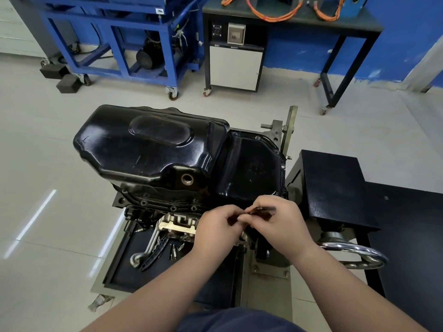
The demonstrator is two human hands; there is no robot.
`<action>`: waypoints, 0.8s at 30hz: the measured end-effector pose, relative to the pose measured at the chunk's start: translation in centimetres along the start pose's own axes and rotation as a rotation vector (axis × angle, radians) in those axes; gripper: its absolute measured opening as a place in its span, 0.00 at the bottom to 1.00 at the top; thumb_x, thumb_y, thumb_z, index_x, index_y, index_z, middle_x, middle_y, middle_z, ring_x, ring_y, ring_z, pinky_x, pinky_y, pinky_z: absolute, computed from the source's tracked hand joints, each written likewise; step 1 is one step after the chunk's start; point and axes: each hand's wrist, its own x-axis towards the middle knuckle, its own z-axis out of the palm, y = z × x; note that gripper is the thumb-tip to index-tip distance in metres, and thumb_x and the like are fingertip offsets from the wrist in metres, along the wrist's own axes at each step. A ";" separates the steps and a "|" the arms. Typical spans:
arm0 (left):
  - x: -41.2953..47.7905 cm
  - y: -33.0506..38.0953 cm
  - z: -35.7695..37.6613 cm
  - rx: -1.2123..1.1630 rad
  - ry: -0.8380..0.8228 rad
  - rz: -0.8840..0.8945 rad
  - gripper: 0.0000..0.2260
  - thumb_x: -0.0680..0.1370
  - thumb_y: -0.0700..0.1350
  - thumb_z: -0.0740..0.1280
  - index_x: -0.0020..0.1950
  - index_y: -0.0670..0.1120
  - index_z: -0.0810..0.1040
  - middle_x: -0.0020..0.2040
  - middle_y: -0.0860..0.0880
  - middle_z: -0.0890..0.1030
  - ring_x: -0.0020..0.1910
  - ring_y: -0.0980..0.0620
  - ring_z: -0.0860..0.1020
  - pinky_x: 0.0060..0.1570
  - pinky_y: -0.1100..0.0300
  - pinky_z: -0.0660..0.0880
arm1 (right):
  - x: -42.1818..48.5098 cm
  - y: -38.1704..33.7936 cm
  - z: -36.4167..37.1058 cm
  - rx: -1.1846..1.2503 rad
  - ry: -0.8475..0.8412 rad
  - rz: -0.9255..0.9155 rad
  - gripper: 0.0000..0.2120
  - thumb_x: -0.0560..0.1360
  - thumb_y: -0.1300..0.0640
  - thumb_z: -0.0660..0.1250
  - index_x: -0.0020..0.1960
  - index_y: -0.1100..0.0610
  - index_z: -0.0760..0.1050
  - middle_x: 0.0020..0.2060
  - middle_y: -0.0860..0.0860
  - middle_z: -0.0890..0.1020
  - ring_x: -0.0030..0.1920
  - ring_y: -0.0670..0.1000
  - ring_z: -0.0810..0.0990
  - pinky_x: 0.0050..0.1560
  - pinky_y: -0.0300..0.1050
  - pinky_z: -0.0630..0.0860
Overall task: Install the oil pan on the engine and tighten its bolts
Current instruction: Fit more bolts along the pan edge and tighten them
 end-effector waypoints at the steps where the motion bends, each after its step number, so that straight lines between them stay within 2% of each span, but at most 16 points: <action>1: 0.0 0.0 0.0 0.009 0.001 0.004 0.04 0.72 0.43 0.70 0.43 0.52 0.83 0.35 0.56 0.81 0.38 0.60 0.78 0.36 0.66 0.74 | 0.0 0.0 0.0 0.014 0.002 0.004 0.07 0.68 0.55 0.75 0.37 0.56 0.78 0.33 0.47 0.80 0.39 0.46 0.78 0.41 0.49 0.76; 3: -0.1 0.1 0.0 0.029 -0.004 0.015 0.05 0.72 0.43 0.69 0.43 0.51 0.83 0.36 0.54 0.81 0.37 0.58 0.77 0.37 0.61 0.75 | -0.2 0.0 0.0 0.065 -0.023 -0.010 0.04 0.69 0.58 0.74 0.41 0.54 0.80 0.38 0.43 0.81 0.43 0.45 0.79 0.45 0.47 0.77; 5: -0.1 0.3 0.1 0.046 -0.007 0.023 0.05 0.72 0.43 0.69 0.43 0.52 0.83 0.36 0.54 0.82 0.37 0.58 0.78 0.37 0.60 0.74 | -0.4 0.0 -0.1 0.083 -0.065 -0.023 0.10 0.72 0.62 0.71 0.51 0.52 0.81 0.44 0.39 0.82 0.46 0.42 0.81 0.49 0.41 0.78; 6: -0.1 0.3 0.1 0.054 -0.003 0.028 0.04 0.72 0.44 0.69 0.42 0.53 0.83 0.36 0.54 0.81 0.36 0.58 0.78 0.36 0.62 0.74 | -0.5 0.1 -0.2 0.104 -0.085 -0.014 0.12 0.73 0.64 0.70 0.53 0.52 0.81 0.45 0.38 0.82 0.45 0.42 0.81 0.48 0.39 0.78; 9: -0.2 0.2 0.2 0.082 0.020 0.047 0.04 0.73 0.46 0.69 0.41 0.52 0.83 0.34 0.54 0.80 0.34 0.59 0.76 0.33 0.65 0.70 | -0.5 0.1 -0.2 0.144 -0.073 0.026 0.12 0.73 0.66 0.68 0.51 0.52 0.83 0.37 0.37 0.83 0.33 0.43 0.81 0.38 0.35 0.78; 11: -0.5 0.1 0.5 0.063 0.036 0.044 0.05 0.74 0.45 0.69 0.46 0.51 0.83 0.37 0.54 0.82 0.37 0.58 0.77 0.35 0.62 0.73 | -0.6 0.1 0.0 0.157 -0.027 0.048 0.10 0.72 0.65 0.71 0.45 0.51 0.83 0.34 0.45 0.83 0.27 0.44 0.79 0.33 0.37 0.78; 13: -0.8 0.0 0.7 0.016 0.044 0.013 0.07 0.74 0.45 0.69 0.50 0.51 0.83 0.40 0.54 0.83 0.39 0.58 0.79 0.38 0.61 0.75 | -0.6 0.1 0.3 0.179 0.012 0.069 0.10 0.70 0.62 0.73 0.40 0.47 0.82 0.34 0.46 0.83 0.26 0.43 0.78 0.32 0.37 0.77; 15: -0.8 0.0 0.9 0.000 0.041 -0.007 0.06 0.74 0.45 0.68 0.48 0.51 0.83 0.38 0.55 0.82 0.37 0.59 0.78 0.36 0.62 0.74 | -0.6 0.1 0.5 0.208 0.021 0.104 0.08 0.69 0.59 0.75 0.38 0.46 0.81 0.35 0.44 0.82 0.30 0.43 0.79 0.34 0.37 0.76; 17: -0.7 0.0 0.9 0.006 0.038 -0.013 0.05 0.74 0.44 0.68 0.46 0.51 0.83 0.35 0.55 0.80 0.35 0.59 0.76 0.33 0.65 0.70 | -0.6 0.2 0.6 0.219 -0.001 0.121 0.06 0.69 0.57 0.74 0.39 0.47 0.80 0.36 0.44 0.82 0.34 0.44 0.80 0.36 0.41 0.78; 19: -0.5 0.0 0.9 0.030 0.046 -0.008 0.04 0.74 0.44 0.68 0.45 0.50 0.83 0.35 0.54 0.80 0.35 0.58 0.76 0.33 0.65 0.70 | -0.7 0.3 0.5 0.178 -0.032 0.089 0.11 0.71 0.59 0.72 0.43 0.42 0.80 0.40 0.41 0.83 0.34 0.45 0.80 0.39 0.43 0.79; 21: -0.4 0.1 0.8 0.029 0.056 0.004 0.04 0.74 0.45 0.68 0.45 0.51 0.83 0.36 0.53 0.81 0.35 0.59 0.76 0.34 0.67 0.69 | -0.9 0.2 0.3 0.180 -0.063 0.048 0.16 0.74 0.63 0.68 0.51 0.41 0.78 0.47 0.41 0.83 0.34 0.45 0.81 0.40 0.39 0.79; 24: -0.5 0.1 0.7 0.043 0.036 0.036 0.04 0.75 0.45 0.68 0.46 0.51 0.83 0.35 0.54 0.80 0.35 0.61 0.74 0.34 0.74 0.65 | -1.1 0.3 0.1 0.233 -0.039 0.028 0.16 0.75 0.66 0.66 0.51 0.45 0.80 0.45 0.44 0.83 0.29 0.44 0.80 0.35 0.33 0.76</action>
